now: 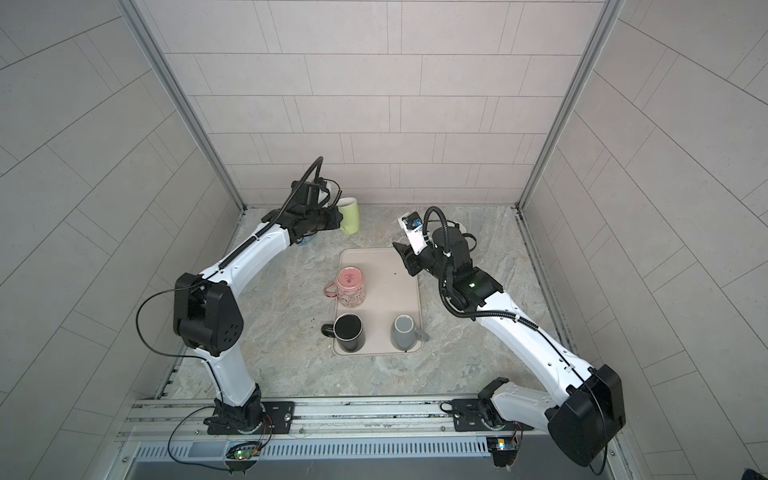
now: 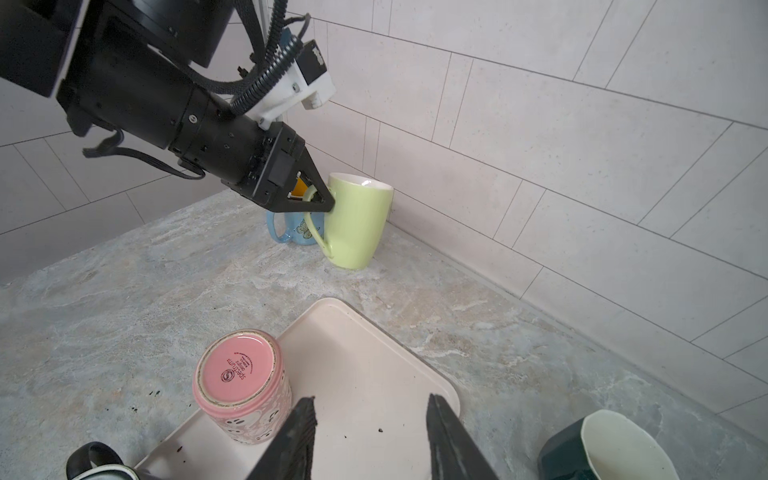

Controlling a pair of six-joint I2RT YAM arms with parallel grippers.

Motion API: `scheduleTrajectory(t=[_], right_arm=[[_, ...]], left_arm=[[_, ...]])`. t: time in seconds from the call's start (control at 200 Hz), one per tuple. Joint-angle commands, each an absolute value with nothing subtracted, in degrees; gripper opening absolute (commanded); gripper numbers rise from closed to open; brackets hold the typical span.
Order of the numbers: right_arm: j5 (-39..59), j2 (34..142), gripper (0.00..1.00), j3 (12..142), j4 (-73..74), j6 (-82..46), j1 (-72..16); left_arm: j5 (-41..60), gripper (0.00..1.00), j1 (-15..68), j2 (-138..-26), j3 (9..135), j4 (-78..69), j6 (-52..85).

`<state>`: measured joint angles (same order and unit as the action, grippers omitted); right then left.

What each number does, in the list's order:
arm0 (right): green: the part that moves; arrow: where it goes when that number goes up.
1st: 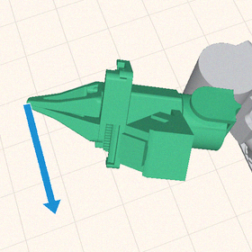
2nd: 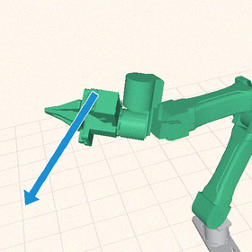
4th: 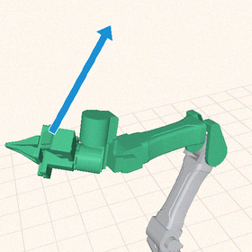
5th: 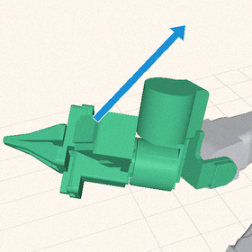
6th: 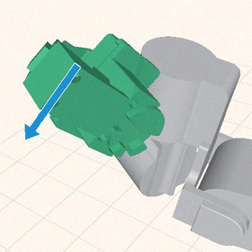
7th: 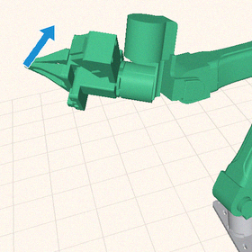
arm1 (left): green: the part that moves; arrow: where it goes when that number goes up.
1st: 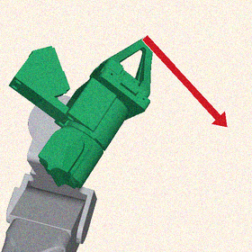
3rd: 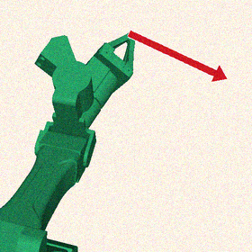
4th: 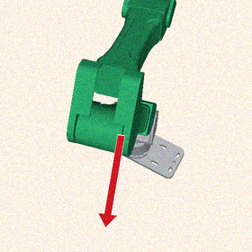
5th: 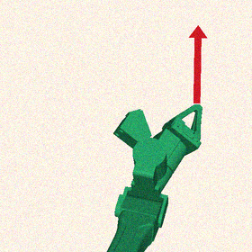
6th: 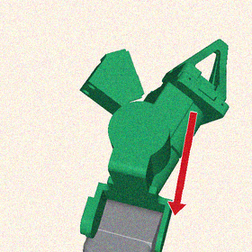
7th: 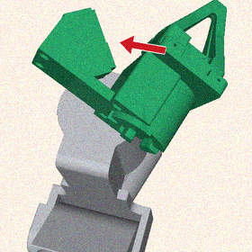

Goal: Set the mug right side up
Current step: 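Open and withdraw the right gripper while the left gripper carries the light green mug, then lower the light green mug upright beside the blue butterfly mug with the left gripper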

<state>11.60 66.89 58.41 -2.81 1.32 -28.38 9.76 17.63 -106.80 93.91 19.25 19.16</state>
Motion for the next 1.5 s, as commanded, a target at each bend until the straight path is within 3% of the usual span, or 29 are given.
scheduleTrajectory(t=[0.0,0.14,0.47,0.951,1.496], right_arm=[[12.78,64.37,0.44,57.75,-0.65,-0.87,-27.23],[12.94,63.64,0.45,57.13,-0.41,-2.02,-25.85],[17.39,64.87,0.44,56.87,3.05,-6.53,-23.16],[18.19,65.31,0.44,55.13,5.7,-9.22,-22.19],[18.76,66.01,0.44,54.62,6.46,-10.46,-21.97]], left_arm=[[2.29,0.0,17.27,-107.74,93.43,8.91,16.88],[-2.63,0.0,16.87,-109.69,90.97,4.46,15.69],[1.17,0.0,14.01,-114.65,85.56,-11.76,18.2],[5.18,0.0,13.72,-116.26,80.5,-19.52,13.38],[1.69,0.0,13.72,-118.32,79.62,-19.61,9.96]])
